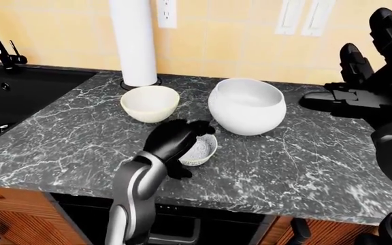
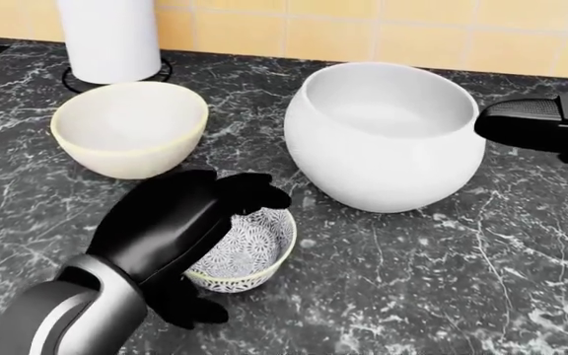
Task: Stack the bowls from largest to smallest.
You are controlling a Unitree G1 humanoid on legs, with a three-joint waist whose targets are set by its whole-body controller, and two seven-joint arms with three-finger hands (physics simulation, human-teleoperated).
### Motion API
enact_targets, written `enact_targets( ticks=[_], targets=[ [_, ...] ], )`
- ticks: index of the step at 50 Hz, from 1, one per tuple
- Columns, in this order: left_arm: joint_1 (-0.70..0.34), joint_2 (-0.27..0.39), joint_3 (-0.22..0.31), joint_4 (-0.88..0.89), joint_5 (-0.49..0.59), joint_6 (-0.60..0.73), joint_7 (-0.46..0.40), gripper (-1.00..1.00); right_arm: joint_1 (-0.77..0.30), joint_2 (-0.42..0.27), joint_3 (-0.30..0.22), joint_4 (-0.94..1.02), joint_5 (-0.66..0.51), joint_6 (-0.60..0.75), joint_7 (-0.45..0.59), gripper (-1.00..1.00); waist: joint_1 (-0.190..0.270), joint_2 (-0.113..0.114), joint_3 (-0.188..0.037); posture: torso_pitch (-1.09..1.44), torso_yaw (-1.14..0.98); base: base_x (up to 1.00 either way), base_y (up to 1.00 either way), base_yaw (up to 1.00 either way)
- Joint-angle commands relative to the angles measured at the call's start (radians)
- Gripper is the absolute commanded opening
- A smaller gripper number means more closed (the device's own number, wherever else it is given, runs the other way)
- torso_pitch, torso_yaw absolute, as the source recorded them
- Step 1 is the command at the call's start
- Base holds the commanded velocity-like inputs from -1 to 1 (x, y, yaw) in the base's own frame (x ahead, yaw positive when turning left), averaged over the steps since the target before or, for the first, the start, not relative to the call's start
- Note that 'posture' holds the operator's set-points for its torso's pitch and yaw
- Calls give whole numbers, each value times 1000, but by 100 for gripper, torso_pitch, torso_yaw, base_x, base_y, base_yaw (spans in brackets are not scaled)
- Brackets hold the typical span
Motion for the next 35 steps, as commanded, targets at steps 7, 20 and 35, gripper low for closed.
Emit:
enact_targets(
  ticks=[7, 20, 35],
  targets=[
    [-10, 1, 2, 28, 27, -20, 15, -9, -25, -14, -13, -16, 1, -22, -7, 100, -5, 0, -6, -23, 0, 0, 0, 0],
    [-139, -12, 6, 167, 12, 68, -83, -35, -18, 4, 0, 12, -63, -47, 43, 100, -11, 2, -4, -23, 0, 0, 0, 0],
    [-205, -65, -12, -71, 48, 172, -265, -100, -27, -6, -20, 5, -44, -27, 34, 100, -14, -1, -5, -23, 0, 0, 0, 0]
  ],
)
